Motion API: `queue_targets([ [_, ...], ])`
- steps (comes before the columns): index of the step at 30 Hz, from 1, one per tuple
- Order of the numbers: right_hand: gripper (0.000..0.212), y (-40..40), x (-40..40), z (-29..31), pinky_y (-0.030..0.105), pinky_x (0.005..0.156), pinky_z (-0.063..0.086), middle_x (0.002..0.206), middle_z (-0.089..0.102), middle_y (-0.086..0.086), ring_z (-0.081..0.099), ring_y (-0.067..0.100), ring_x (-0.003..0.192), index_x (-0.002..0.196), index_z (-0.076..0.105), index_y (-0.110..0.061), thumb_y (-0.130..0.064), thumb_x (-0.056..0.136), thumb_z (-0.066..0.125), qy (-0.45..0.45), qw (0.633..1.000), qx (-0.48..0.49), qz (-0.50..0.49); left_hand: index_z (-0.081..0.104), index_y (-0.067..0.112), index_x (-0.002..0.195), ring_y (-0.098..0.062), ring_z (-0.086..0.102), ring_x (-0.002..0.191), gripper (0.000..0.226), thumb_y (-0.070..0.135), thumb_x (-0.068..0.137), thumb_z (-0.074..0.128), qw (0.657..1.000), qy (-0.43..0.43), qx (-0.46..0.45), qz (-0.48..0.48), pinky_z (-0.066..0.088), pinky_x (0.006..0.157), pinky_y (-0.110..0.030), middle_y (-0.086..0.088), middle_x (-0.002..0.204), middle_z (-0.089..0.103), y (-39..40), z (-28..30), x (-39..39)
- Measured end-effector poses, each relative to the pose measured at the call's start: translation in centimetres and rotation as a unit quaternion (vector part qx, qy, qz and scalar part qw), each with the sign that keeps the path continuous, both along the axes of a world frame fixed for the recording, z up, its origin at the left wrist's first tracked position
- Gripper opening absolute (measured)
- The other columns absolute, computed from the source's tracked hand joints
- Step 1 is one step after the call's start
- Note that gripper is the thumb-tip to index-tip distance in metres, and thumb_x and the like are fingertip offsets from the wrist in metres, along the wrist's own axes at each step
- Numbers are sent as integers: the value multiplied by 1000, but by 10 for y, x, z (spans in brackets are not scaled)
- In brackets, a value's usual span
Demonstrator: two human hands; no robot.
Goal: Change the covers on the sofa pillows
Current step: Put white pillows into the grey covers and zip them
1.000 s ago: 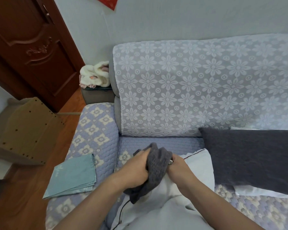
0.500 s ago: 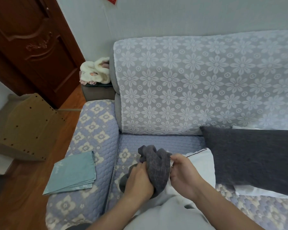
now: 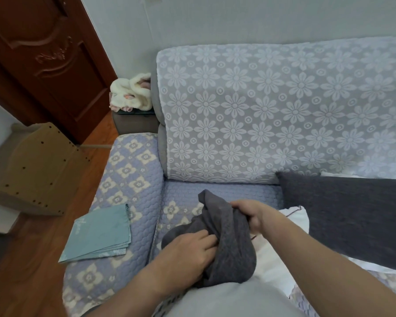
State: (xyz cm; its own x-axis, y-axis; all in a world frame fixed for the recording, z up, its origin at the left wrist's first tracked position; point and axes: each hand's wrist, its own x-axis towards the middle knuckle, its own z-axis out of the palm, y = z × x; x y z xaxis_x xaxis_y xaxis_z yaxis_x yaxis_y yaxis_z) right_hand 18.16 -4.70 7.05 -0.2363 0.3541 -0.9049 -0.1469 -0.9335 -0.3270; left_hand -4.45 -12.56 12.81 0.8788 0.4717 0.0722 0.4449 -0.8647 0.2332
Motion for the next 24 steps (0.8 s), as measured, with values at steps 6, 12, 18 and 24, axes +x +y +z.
queue_targets([
  [6, 31, 21, 55, 52, 45, 78, 61, 95, 74, 20, 74, 31, 83, 108, 66, 0, -29, 98, 59, 27, 935, 173, -309, 63, 23, 78, -16, 62, 85, 19, 7, 84, 55, 888, -51, -266, 372, 45, 66, -26, 9, 87, 65, 22, -27, -30],
  [12, 27, -72, 122, 10, 38, 67, 62, 105, 76, 11, 75, 22, 85, 118, 66, -9, -24, 98, 57, -43, 909, 157, -384, 76, 7, 101, -33, 72, 97, 18, 19, 88, 72, 554, -314, -489, 596, 56, 88, -41, -11, 92, 78, 65, -51, -66],
  [18, 43, -167, 105, -110, 36, 73, 51, 104, 64, 16, 61, 29, 82, 132, 55, 0, -27, 99, 61, -315, 945, -42, -77, 73, 10, 111, -24, 74, 97, 19, 20, 94, 70, 559, -351, -551, 511, 56, 85, -34, -6, 101, 78, 88, -22, -19],
  [24, 53, -53, 78, 6, 22, 103, 36, 131, 60, -3, 54, 13, 126, 136, 56, -12, -14, 86, 76, -383, 807, 448, 37, 77, 22, 110, -15, 70, 109, 21, 28, 90, 74, 747, -210, -540, 326, 48, 107, -40, 4, 111, 76, 101, 16, 24],
])
